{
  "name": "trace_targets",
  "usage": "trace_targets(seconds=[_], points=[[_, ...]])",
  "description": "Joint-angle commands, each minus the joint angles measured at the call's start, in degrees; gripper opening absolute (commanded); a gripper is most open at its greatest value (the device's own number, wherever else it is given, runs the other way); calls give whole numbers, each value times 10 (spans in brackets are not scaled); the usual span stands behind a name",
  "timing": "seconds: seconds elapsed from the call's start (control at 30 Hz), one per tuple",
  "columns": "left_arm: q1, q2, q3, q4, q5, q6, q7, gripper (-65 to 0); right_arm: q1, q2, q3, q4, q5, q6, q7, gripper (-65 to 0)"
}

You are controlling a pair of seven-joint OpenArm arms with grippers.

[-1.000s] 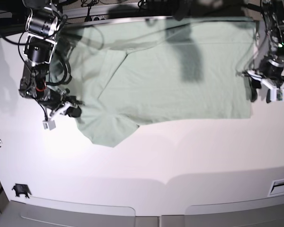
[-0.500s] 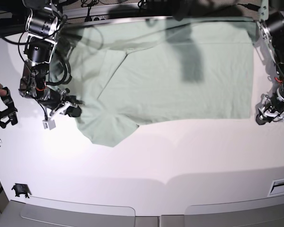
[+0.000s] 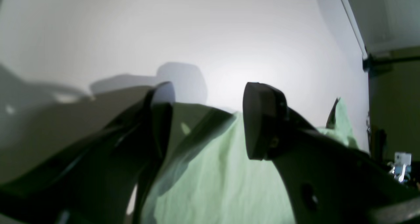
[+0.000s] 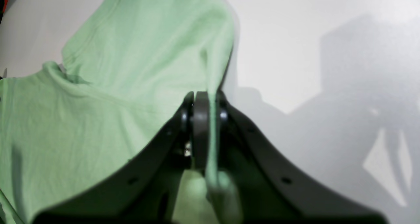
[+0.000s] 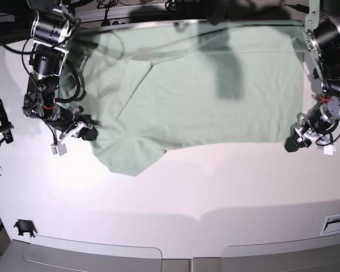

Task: Fold the T-shirt properly
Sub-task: 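Grasp the shirt's side edges with both grippers and pull them taut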

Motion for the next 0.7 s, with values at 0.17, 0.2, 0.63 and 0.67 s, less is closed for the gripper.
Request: trace_targets(seconds=[0.17, 0.2, 0.63, 0.67], points=[[-5, -14, 1, 3, 14, 8, 16, -478, 11, 8, 2, 6, -2, -2, -2, -650], [-5, -16, 1, 3, 14, 7, 14, -515, 11, 8, 2, 6, -2, -2, -2, -650], [-3, -51, 1, 5, -196, -39, 104, -650, 5, 11, 2, 94, 133, 1, -126, -650], [-2, -54, 1, 5, -218, -39, 124, -650, -1, 12, 4, 111, 142, 1, -135, -650]])
